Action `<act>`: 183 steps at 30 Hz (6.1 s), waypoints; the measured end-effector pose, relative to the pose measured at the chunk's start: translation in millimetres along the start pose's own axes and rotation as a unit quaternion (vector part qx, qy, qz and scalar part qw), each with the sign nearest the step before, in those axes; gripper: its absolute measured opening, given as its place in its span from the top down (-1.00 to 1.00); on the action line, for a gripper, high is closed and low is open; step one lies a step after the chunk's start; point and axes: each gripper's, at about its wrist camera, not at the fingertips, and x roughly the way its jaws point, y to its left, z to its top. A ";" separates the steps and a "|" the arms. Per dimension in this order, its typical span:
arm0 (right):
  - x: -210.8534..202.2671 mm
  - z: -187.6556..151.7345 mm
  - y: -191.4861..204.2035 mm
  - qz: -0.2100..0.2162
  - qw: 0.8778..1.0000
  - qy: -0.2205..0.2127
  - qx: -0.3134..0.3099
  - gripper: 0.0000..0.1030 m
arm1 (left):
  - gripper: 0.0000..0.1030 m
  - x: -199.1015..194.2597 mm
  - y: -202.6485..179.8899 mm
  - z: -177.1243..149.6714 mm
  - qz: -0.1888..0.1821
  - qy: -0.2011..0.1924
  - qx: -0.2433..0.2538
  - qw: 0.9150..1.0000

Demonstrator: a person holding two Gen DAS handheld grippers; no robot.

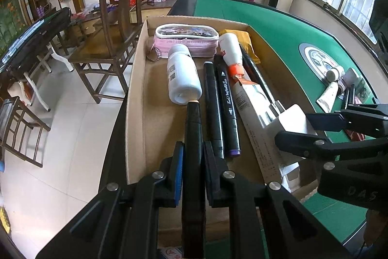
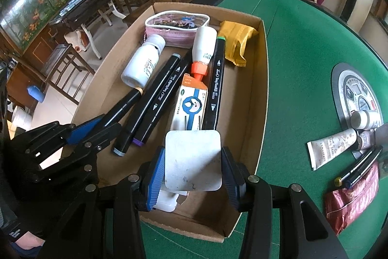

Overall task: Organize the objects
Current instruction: 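Lower the marker and charger into the tray and open both tools, then move both open tools back over the table toward the remaining items, then grasp the silver cream tube with the left tool while the right tool grasps the red bag, then carry the cream tube with the left tool while the right tool carries the red bag to the tray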

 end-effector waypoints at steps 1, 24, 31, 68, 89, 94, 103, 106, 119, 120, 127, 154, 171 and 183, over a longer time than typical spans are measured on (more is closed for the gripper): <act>-1.8 -0.2 -0.2 0.001 1.000 -0.003 0.001 0.04 | 0.69 -0.9 -0.1 0.0 -0.001 -0.001 0.000 1.000; -59.0 -36.7 -114.3 -0.047 0.983 -0.052 0.172 -0.15 | 0.14 -40.7 -21.9 16.9 0.034 -0.070 0.005 0.997; -51.0 -63.0 -183.9 0.001 0.969 -0.020 0.245 -0.15 | 0.14 -47.6 -58.3 24.5 0.016 -0.084 0.040 0.996; -149.1 -209.9 -317.4 -0.109 0.947 -0.002 0.301 -0.26 | 0.43 68.8 -266.5 93.2 -0.158 0.077 0.248 0.953; -97.5 -128.2 -315.1 -0.125 0.960 0.024 0.248 -0.32 | 0.49 93.9 -269.8 62.1 -0.076 0.090 0.197 0.973; -75.1 -106.1 -310.3 -0.154 0.959 0.035 0.235 -0.57 | 0.48 81.2 -268.1 41.5 -0.068 0.083 0.193 0.975; -65.3 -111.1 -300.6 -0.164 0.961 0.047 0.216 0.05 | 0.48 74.1 -263.4 35.5 -0.064 0.070 0.181 0.979; -75.5 -133.3 -297.6 -0.141 0.962 0.038 0.230 0.06 | 0.49 68.7 -261.6 30.8 -0.059 0.062 0.178 0.980; -101.7 -185.8 -269.8 -0.109 0.967 0.007 0.231 0.06 | 0.49 27.9 -277.3 7.8 -0.064 0.000 0.189 0.980; -103.0 -184.7 -268.6 -0.109 0.967 0.005 0.230 0.06 | 0.49 25.1 -278.9 7.8 -0.062 -0.004 0.194 0.979; -113.1 -174.6 -244.2 -0.100 0.973 -0.013 0.206 0.06 | 0.49 1.2 -277.9 7.5 -0.049 -0.035 0.210 0.976; -125.8 -142.7 -186.5 -0.075 0.986 -0.042 0.141 0.05 | 0.49 -29.1 -238.7 7.1 -0.008 -0.073 0.195 0.978; -129.1 -132.6 -164.8 -0.069 0.988 -0.053 0.128 0.05 | 0.48 -41.5 -222.8 6.9 0.003 -0.085 0.200 0.976; -127.0 -122.3 -147.9 -0.065 0.990 -0.055 0.116 0.05 | 0.48 -47.6 -208.8 8.5 0.014 -0.093 0.199 0.976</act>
